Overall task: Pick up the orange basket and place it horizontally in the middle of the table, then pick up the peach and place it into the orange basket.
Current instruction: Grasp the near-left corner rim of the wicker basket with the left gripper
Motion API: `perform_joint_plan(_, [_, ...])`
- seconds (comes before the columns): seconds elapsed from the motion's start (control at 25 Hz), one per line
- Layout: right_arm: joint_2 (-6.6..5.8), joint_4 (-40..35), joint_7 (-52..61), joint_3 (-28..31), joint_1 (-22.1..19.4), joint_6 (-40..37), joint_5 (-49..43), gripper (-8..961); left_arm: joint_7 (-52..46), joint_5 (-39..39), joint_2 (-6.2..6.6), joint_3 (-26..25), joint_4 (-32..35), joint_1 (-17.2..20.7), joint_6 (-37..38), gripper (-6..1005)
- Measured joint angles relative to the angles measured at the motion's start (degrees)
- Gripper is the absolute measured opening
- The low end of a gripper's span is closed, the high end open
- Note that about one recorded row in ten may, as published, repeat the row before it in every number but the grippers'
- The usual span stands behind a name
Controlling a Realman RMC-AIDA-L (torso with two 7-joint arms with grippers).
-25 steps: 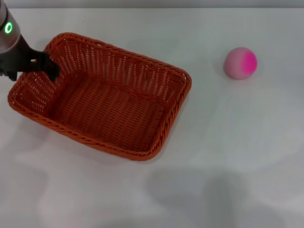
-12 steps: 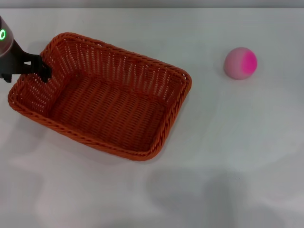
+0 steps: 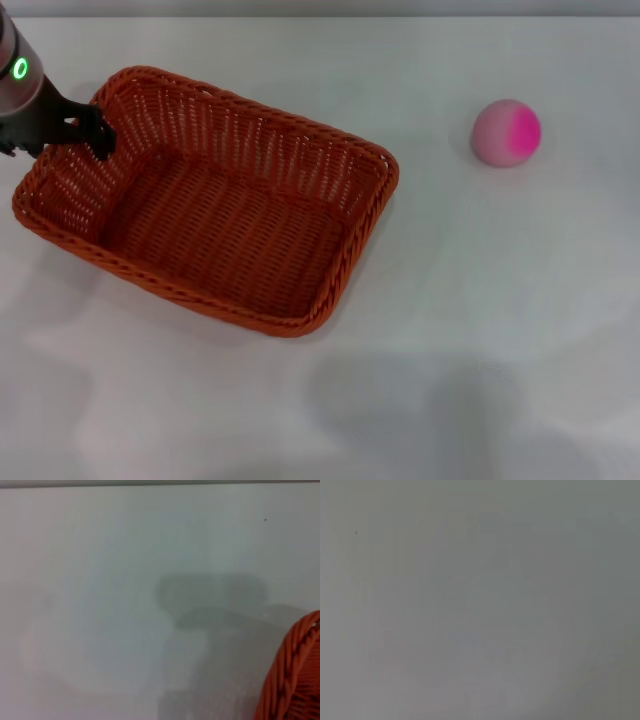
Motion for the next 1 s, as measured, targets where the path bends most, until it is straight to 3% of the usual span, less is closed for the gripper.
perform_joint_plan(0.36, [-0.2, 0.0, 0.0, 0.0, 0.09, 0.0, 0.0, 871, 0.0, -3.78, -0.12, 0.72, -0.02, 0.3, -0.06, 682])
perform_joint_plan(0.44, [-0.27, 0.0, 0.0, 0.0, 0.19, 0.0, 0.0, 871, 0.0, -4.36, -0.2, 0.72, 0.09, 0.3, 0.0, 446])
perform_joint_plan(0.8, [-0.34, 0.0, 0.0, -0.01, 0.29, -0.01, 0.0, 871, 0.02, -8.11, 0.13, 1.38, -0.7, 1.18, 1.27, 289])
perform_joint_plan(1.0, [-0.35, 0.0, 0.0, -0.01, 0.28, -0.01, 0.0, 871, 0.01, -9.46, -0.26, 1.44, -6.84, 4.45, 2.98, 243])
